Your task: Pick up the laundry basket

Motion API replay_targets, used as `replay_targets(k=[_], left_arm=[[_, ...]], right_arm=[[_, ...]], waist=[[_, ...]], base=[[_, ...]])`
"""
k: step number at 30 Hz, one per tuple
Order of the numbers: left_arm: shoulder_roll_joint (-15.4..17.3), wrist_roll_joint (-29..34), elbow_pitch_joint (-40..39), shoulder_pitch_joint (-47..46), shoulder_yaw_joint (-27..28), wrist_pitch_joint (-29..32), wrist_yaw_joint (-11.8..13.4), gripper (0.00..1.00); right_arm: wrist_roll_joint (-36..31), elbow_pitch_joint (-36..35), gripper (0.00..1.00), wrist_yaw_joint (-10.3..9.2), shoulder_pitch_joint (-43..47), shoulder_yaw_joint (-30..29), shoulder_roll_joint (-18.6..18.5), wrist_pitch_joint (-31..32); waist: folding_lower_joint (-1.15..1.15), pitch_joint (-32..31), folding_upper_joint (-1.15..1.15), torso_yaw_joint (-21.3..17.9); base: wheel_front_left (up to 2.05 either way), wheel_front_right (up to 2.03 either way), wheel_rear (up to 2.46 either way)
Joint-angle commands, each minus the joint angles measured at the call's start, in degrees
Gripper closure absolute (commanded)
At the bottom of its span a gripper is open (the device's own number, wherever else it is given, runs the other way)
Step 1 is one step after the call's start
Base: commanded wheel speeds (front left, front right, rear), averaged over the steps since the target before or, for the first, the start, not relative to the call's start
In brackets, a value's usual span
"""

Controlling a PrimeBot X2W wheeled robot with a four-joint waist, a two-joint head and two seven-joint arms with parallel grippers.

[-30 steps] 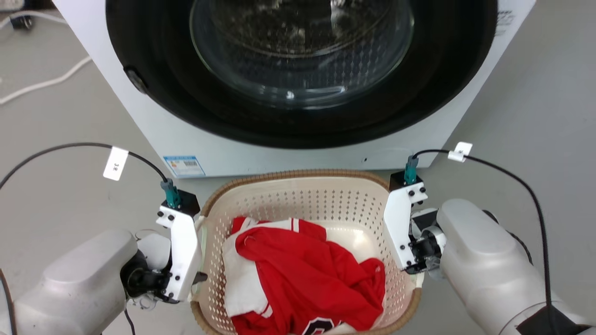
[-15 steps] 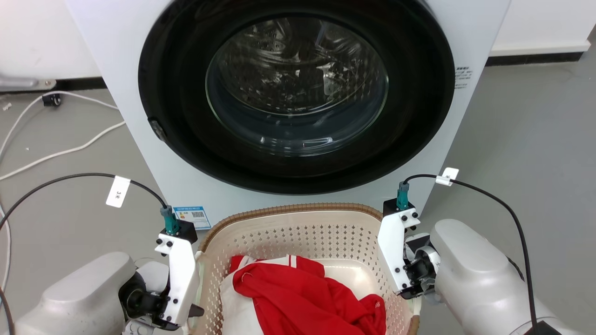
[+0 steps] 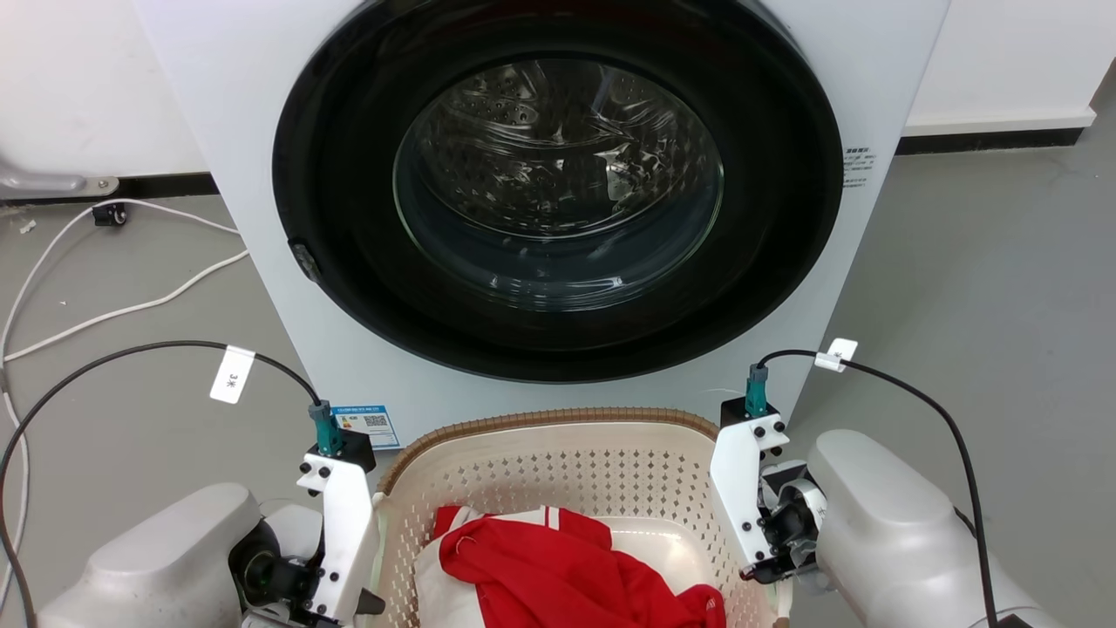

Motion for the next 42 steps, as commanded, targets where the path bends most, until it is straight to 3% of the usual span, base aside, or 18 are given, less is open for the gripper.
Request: replay_targets(k=[1, 42], left_arm=[[0.9, 0.2, 0.7, 0.7, -0.4, 0.6, 0.1, 1.00], [1.1, -0.4, 1.5, -0.2, -0.3, 2.0, 0.1, 1.00]], right_arm=[[0.0, 0.3, 1.00, 0.00, 0.3, 0.5, -1.5, 0.2], [5.3, 2.3, 1.00, 0.01, -1.7, 4.8, -1.4, -0.6]], waist=[[0.01, 0.0, 0.00, 0.0], [0.01, 0.3, 0.00, 0.4]], base=[[0.00, 0.00, 0.00], [0.00, 0.00, 0.00]])
